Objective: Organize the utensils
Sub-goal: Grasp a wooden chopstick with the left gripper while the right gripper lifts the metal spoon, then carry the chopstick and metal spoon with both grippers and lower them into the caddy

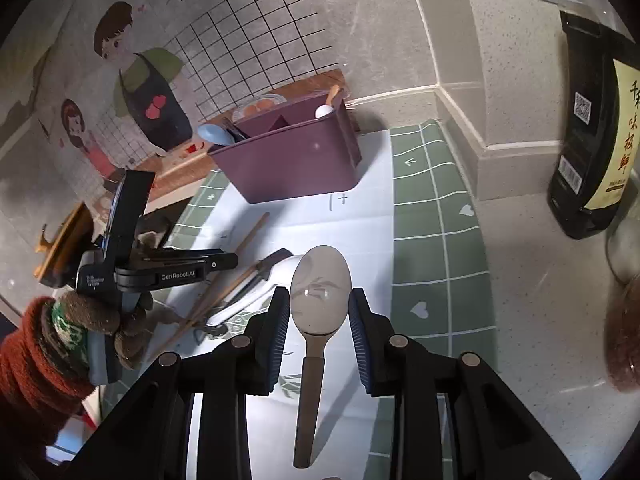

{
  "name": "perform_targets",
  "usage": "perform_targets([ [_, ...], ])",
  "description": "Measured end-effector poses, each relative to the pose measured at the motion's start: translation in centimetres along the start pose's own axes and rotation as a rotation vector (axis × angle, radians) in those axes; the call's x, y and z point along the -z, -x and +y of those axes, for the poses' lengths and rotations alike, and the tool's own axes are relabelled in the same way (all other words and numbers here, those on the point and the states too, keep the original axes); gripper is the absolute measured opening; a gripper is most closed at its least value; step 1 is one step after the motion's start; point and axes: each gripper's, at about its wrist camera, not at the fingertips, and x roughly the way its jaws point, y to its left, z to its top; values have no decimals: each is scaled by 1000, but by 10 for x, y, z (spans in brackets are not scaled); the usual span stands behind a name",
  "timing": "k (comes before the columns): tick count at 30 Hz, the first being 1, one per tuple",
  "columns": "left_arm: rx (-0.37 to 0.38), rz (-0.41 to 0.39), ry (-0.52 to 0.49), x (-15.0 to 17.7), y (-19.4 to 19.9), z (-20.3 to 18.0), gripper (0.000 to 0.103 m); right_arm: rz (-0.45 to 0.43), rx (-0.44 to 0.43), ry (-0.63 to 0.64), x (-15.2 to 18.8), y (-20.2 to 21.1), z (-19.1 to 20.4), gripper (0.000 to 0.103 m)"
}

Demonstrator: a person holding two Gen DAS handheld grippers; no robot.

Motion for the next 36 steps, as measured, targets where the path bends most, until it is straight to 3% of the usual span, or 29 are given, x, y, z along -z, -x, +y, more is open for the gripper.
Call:
perform_targets([
  [5, -32, 12, -22, -7, -9, -4, 24, -1, 37, 30, -2, -3, 2, 28],
  [7, -50, 7, -35, -9, -10, -6, 10, 1, 42, 38, -4, -5, 5, 28],
  [10, -12, -16, -14, -4, -4, -4, 6, 1, 37, 47, -8, -6, 9, 28],
  [17, 114, -223, 97, 33, 73, 4, 6, -42, 37, 88, -20, 6, 22, 28],
  [25, 134, -434, 166, 56, 137, 6, 6, -57, 60, 177, -24, 14, 48, 27],
  [28, 155, -541, 184, 44, 166, 6, 6, -89, 21, 176, -35, 26, 54, 26],
  [29, 164, -580, 186, 40, 178, 7, 6, -103, 15, 180, -41, 30, 56, 2],
  [33, 165, -821, 156, 5, 246, 2, 6, -242, 32, 260, -93, 69, 78, 3],
  [36, 114, -879, 125, -19, 271, 0, 6, -263, 36, 308, -132, 85, 90, 3],
])
